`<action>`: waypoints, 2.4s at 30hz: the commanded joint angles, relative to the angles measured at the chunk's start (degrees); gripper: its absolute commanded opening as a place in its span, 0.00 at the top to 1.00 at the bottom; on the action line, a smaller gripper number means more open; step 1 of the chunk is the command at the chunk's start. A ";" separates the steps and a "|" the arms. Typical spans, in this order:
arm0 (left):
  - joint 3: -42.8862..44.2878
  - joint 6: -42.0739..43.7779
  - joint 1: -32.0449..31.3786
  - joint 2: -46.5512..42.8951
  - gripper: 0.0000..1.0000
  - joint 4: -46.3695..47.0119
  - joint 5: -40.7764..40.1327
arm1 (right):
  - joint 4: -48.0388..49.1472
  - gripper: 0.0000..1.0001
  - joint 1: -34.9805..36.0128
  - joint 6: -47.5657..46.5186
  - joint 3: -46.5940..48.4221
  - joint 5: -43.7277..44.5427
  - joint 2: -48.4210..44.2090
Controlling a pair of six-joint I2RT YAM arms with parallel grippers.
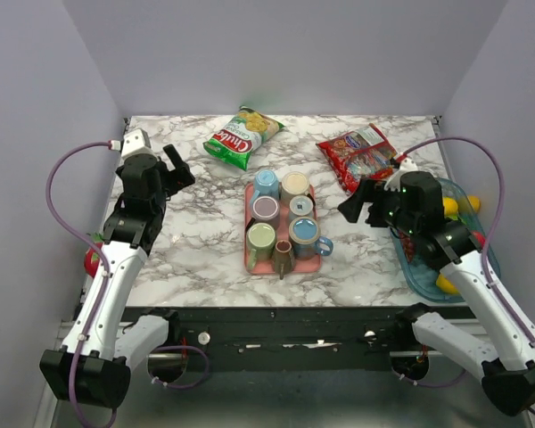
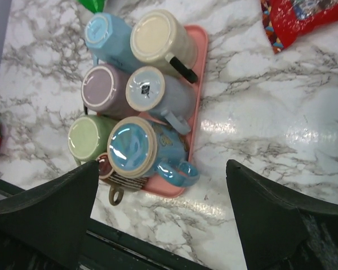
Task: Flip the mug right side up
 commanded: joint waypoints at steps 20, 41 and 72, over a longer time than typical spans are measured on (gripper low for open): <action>-6.64 -2.03 0.12 -2.62 0.01 -5.31 13.33 | -21.75 0.28 50.49 46.03 10.89 45.80 31.44; -9.73 -0.62 0.12 -6.66 0.01 -4.51 11.49 | -11.14 0.40 51.82 41.21 13.80 39.30 45.96; -10.08 0.08 0.12 -5.61 0.01 -4.69 10.61 | -12.36 0.70 51.39 44.29 14.33 44.74 50.89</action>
